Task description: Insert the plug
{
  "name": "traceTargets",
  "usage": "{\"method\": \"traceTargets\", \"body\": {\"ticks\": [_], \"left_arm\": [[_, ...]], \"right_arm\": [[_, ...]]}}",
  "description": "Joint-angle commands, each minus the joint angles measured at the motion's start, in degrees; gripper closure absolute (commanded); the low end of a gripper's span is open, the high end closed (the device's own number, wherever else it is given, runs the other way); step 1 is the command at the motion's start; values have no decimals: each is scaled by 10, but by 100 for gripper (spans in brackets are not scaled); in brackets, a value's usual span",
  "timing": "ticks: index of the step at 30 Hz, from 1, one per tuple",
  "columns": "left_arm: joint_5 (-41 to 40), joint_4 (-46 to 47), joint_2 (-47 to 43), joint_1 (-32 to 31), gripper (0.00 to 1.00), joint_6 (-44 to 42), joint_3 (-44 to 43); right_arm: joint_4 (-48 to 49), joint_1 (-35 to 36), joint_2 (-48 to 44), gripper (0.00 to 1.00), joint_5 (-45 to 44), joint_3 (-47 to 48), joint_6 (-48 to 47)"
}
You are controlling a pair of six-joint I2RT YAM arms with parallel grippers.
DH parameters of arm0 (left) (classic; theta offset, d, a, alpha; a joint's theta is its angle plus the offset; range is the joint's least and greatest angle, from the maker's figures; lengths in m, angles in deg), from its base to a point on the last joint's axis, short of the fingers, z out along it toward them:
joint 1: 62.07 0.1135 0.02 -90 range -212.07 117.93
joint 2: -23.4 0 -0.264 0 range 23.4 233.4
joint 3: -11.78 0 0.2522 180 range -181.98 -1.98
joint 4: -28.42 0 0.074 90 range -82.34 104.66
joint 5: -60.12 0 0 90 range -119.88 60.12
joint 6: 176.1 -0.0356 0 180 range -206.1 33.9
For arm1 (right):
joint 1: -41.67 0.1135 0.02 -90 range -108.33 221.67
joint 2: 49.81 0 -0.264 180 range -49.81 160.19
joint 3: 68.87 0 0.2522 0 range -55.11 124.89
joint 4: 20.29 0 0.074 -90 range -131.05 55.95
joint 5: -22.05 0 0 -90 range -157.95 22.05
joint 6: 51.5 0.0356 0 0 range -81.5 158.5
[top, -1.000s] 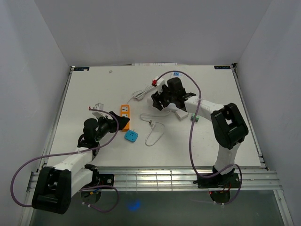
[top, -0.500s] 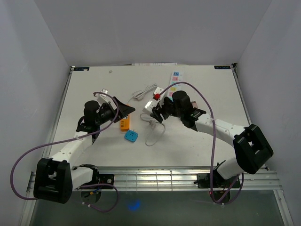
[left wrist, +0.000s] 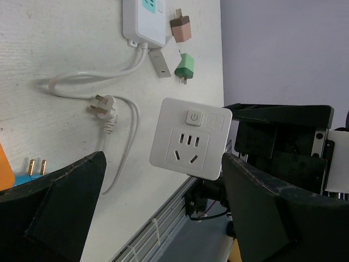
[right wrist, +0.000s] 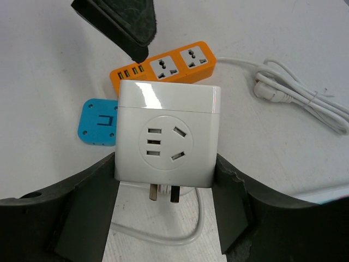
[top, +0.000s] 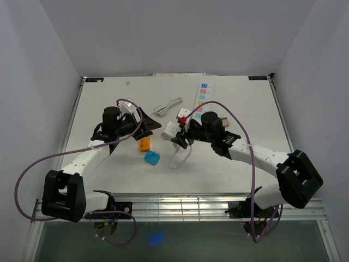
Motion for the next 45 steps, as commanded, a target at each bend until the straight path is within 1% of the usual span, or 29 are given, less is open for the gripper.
{"method": "traceTargets", "body": {"ticks": [1, 11, 21, 24, 25, 28, 31, 32, 34, 35, 36, 38, 39, 40, 41, 42, 43, 45], "left_arm": [[16, -10, 13, -11, 2, -17, -40], [38, -2, 60, -55, 2, -14, -76], [62, 0, 90, -76, 2, -14, -88], [69, 0, 91, -77, 7, -17, -86], [72, 1, 90, -78, 11, -17, -85], [78, 3, 92, -80, 18, -19, -86], [82, 9, 93, -80, 21, -18, -86], [85, 13, 95, -80, 25, -15, -86], [94, 18, 98, -81, 30, -15, -88], [95, 19, 99, -81, 35, -16, -88], [100, 21, 100, -81, 39, -17, -88], [102, 23, 101, -81, 46, -22, -88], [103, 24, 99, -81, 56, -28, -89], [103, 26, 98, -81, 60, -30, -88], [103, 26, 96, -81, 64, -35, -88], [103, 27, 94, -81, 72, -43, -89], [101, 28, 90, -81, 76, -45, -88], [97, 26, 82, -81, 78, -50, -88]], "right_arm": [[60, 8, -28, 61, 27, -6, -3], [57, 12, -28, 62, 34, -7, -4], [60, 12, -30, 62, 36, -10, -5], [60, 12, -28, 62, 40, -11, -4], [61, 13, -26, 62, 41, -9, -4], [62, 12, -23, 63, 47, -9, -4], [63, 12, -21, 62, 51, -9, -5], [62, 12, -19, 62, 50, -8, -5], [62, 12, -15, 62, 52, -7, -5], [61, 13, -15, 61, 52, -6, -6], [60, 13, -15, 56, 52, -6, -6], [60, 12, -15, 52, 52, -6, -7], [60, 13, -14, 49, 50, -7, -7], [60, 12, -14, 40, 49, -7, -7], [61, 12, -15, 35, 49, -9, -7], [62, 13, -14, 22, 45, -9, -7], [64, 12, -15, 17, 42, -11, -6], [67, 12, -16, 5, 36, -13, -5]]}}
